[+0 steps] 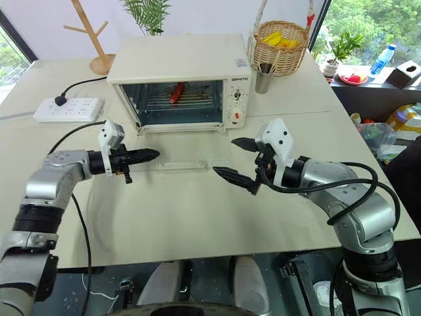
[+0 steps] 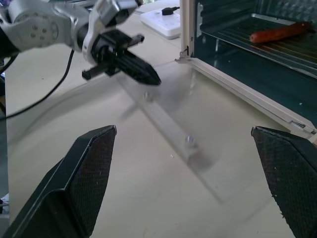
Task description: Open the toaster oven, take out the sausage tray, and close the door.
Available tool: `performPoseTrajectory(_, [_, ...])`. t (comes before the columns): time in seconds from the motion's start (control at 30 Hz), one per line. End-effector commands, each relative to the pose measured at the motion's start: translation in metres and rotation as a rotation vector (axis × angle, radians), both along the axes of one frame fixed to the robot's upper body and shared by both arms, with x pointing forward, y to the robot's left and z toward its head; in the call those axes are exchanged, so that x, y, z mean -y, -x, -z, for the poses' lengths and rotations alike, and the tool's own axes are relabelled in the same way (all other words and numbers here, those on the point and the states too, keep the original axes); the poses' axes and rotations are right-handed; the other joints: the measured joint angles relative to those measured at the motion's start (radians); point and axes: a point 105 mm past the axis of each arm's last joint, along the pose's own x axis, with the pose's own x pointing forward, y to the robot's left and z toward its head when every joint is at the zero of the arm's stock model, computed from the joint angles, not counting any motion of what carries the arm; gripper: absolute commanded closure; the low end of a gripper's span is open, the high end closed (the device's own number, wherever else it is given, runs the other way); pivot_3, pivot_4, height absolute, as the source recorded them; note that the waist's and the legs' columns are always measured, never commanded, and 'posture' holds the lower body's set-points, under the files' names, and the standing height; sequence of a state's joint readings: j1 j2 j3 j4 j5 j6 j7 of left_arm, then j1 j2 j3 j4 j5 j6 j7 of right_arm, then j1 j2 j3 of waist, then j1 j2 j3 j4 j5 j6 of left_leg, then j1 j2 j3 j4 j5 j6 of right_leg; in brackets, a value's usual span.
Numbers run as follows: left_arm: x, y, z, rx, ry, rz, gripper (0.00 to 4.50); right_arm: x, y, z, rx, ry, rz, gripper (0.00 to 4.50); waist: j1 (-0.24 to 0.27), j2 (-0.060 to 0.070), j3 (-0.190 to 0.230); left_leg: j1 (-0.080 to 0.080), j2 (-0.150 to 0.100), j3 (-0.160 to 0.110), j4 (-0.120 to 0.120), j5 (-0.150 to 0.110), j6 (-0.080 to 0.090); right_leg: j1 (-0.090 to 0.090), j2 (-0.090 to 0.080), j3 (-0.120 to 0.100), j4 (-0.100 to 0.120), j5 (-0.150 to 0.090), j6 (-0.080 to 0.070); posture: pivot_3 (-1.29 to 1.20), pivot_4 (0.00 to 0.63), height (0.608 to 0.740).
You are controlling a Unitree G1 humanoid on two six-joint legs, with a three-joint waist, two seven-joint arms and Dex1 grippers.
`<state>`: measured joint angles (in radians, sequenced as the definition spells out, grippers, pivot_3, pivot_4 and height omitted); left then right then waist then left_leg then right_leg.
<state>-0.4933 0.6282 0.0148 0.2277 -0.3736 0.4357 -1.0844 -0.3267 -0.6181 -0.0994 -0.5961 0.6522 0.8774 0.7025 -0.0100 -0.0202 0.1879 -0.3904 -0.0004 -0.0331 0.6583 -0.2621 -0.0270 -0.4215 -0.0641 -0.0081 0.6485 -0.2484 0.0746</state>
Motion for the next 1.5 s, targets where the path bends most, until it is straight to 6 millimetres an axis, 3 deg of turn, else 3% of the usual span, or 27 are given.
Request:
performPoseTrajectory(0.03, [0.001,0.002,-0.002,0.044,-0.015,-0.012,4.47,-0.003,0.0,-0.016,0.065,-0.025,0.005,0.0,-0.002,0.0,0.0,0.0,0.0,0.0,0.0,0.0,0.0,0.0,0.0,0.0,0.0,0.0,0.0,0.0,0.15,0.74])
performPoseTrajectory(0.13, [0.0,0.002,0.004,0.031,-0.006,-0.037,4.47,-0.003,-0.003,-0.017,0.067,-0.03,0.015,0.0,-0.004,0.0,0.0,0.001,0.001,0.0,0.0,0.0,0.0,-0.001,0.001,0.002,0.0,0.0,0.0,0.0,0.15,0.74])
performPoseTrajectory(0.2, [-0.001,0.001,0.005,0.028,0.0,-0.05,3.96,-0.003,-0.004,-0.017,0.067,-0.031,0.017,0.0,-0.002,0.0,0.0,0.001,0.001,0.0,0.0,0.0,0.0,-0.001,0.001,0.002,0.0,0.0,0.0,0.0,0.15,0.74])
performPoseTrajectory(0.27, [-0.003,0.002,0.004,0.023,0.015,-0.056,3.27,-0.003,-0.007,-0.017,0.066,-0.031,0.021,0.0,-0.002,0.0,0.0,0.001,0.001,0.0,0.0,0.0,0.0,-0.001,0.001,0.002,0.0,0.0,0.0,0.0,0.15,0.74])
performPoseTrajectory(0.37, [-0.005,0.005,-0.002,0.03,0.032,-0.053,1.81,-0.003,-0.01,-0.016,0.067,-0.03,0.027,0.0,-0.002,0.0,0.0,0.001,0.001,0.0,0.0,0.0,0.0,-0.001,0.001,0.002,0.0,0.0,0.0,0.0,0.15,0.74])
performPoseTrajectory(0.43, [-0.007,0.006,-0.01,0.045,0.05,-0.059,0.7,-0.003,-0.013,-0.016,0.069,-0.028,0.03,0.0,-0.002,0.0,0.0,0.001,0.001,0.0,0.0,0.0,0.0,-0.001,0.001,0.002,0.0,0.0,0.0,0.0,0.15,0.74])
performPoseTrajectory(0.5, [-0.011,0.008,-0.024,0.07,0.069,-0.069,0.03,-0.003,-0.016,-0.016,0.072,-0.023,0.031,0.0,-0.003,0.0,0.0,0.0,0.001,0.0,0.0,0.0,0.0,-0.001,0.001,0.002,0.0,0.001,0.0,0.0,0.15,0.74])
performPoseTrajectory(0.77, [-0.022,0.047,-0.105,0.157,0.108,0.01,0.03,-0.018,-0.04,-0.014,0.179,0.065,0.046,0.0,-0.007,0.0,0.0,0.0,0.005,0.001,-0.001,0.0,0.0,-0.002,0.002,0.002,0.0,0.001,0.0,0.0,0.15,0.74])
performPoseTrajectory(0.93, [-0.039,0.06,-0.131,0.187,0.072,-0.009,0.03,-0.041,-0.065,-0.013,0.293,0.148,0.053,0.0,-0.009,0.0,0.0,0.0,0.005,0.001,-0.001,0.0,0.0,-0.003,0.003,0.002,0.0,0.001,0.0,0.0,0.15,0.74])
performPoseTrajectory(1.03, [-0.047,0.058,-0.136,0.198,0.065,-0.045,0.03,-0.055,-0.087,-0.012,0.38,0.216,0.088,0.0,-0.01,0.0,0.001,0.0,0.005,0.003,-0.001,0.0,0.0,-0.003,0.004,0.002,-0.001,0.001,-0.001,0.0,0.15,0.74])
performPoseTrajectory(1.23, [-0.051,0.053,-0.124,0.181,0.063,-0.073,0.03,-0.089,-0.133,0.0,0.673,0.492,0.107,0.0,-0.012,0.0,0.001,0.0,0.005,0.004,-0.001,0.0,0.0,-0.004,0.005,0.002,-0.001,0.001,-0.002,0.0,0.15,0.74])
performPoseTrajectory(1.5, [-0.05,0.053,-0.121,0.183,0.073,-0.087,0.03,-0.115,-0.164,0.001,0.911,0.679,0.107,0.0,-0.016,-0.001,0.001,0.0,0.005,0.004,-0.008,0.0,-0.001,-0.007,0.004,0.004,-0.001,0.002,-0.002,0.0,0.15,0.74])
